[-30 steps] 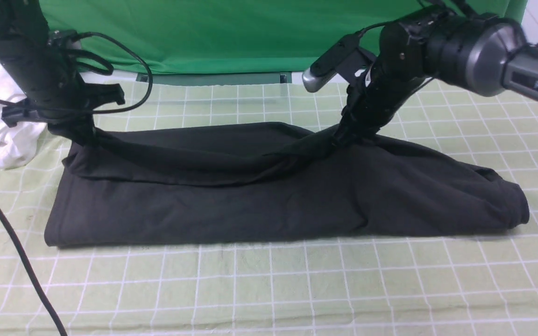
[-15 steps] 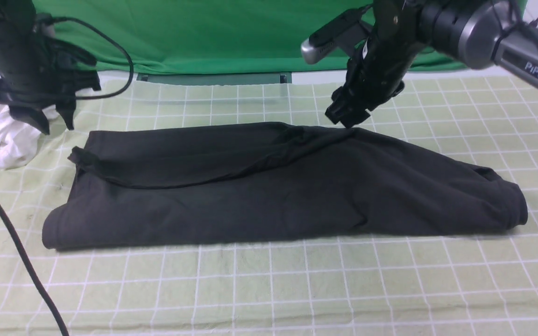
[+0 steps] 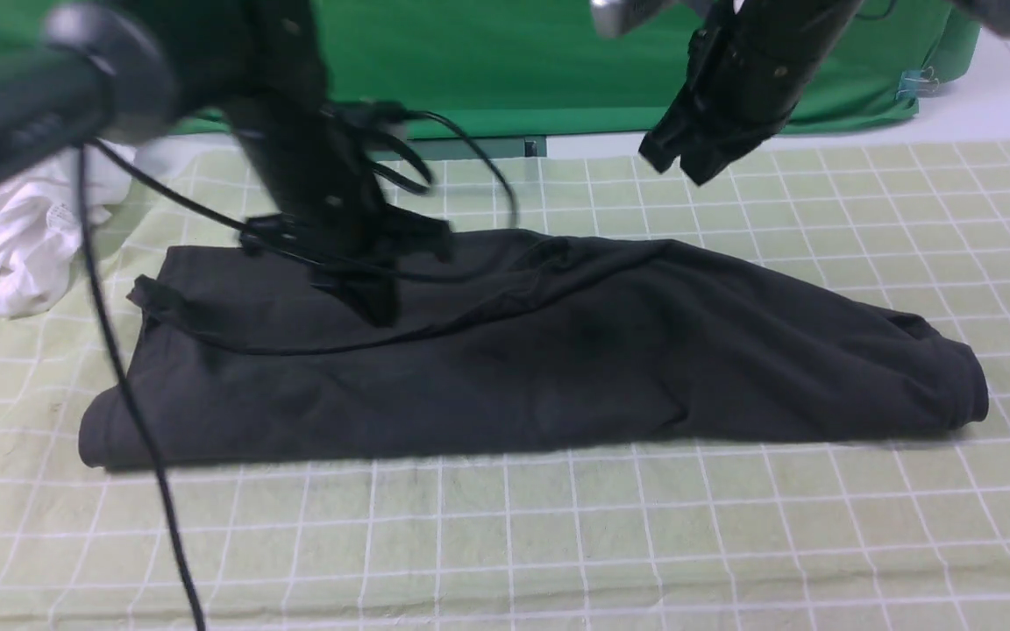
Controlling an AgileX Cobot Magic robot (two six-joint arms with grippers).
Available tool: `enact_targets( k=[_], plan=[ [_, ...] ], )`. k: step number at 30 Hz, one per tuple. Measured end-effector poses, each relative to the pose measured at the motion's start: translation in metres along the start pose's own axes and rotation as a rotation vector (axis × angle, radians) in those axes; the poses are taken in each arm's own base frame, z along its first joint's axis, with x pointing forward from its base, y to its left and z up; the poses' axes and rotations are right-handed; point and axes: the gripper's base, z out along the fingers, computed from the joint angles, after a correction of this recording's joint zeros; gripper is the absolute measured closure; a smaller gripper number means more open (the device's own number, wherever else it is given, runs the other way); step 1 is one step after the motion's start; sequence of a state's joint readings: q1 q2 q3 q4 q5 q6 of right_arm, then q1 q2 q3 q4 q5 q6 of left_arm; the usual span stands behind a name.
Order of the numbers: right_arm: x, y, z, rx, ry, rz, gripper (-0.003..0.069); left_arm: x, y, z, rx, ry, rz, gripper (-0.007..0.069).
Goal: Fold a long-sleeved shirt over a green coffee tablecloth.
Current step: 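Fold the black garment in half by bringing its near edge over to the far edge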
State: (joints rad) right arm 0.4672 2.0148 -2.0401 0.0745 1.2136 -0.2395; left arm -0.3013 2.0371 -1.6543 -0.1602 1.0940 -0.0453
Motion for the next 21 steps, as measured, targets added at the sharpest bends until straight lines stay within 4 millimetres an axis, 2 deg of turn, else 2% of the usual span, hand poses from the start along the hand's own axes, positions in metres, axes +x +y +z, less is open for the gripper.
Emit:
enact_targets(
  k=[4,10,14,17,21],
  plan=[
    [0.002,-0.001,-0.029,0.014,-0.057,0.002,0.0663,-0.005,-0.020,0.029,0.010,-0.030,0.043,0.0615],
    [0.007,-0.002,-0.069,0.036,-0.136,0.006,0.0664,-0.007,-0.022,0.066,0.013,-0.004,0.039,0.0613],
    [0.011,-0.002,-0.086,0.046,-0.171,0.009,0.0664,-0.012,-0.020,0.069,-0.008,-0.033,0.047,0.0613],
    [0.013,-0.001,-0.097,0.048,-0.193,0.023,0.0664,-0.021,-0.016,0.068,-0.098,-0.120,0.043,0.0613],
    [0.016,-0.001,-0.109,0.052,-0.218,0.038,0.0664,-0.041,0.005,0.065,-0.221,-0.232,0.070,0.0613]
  ],
)
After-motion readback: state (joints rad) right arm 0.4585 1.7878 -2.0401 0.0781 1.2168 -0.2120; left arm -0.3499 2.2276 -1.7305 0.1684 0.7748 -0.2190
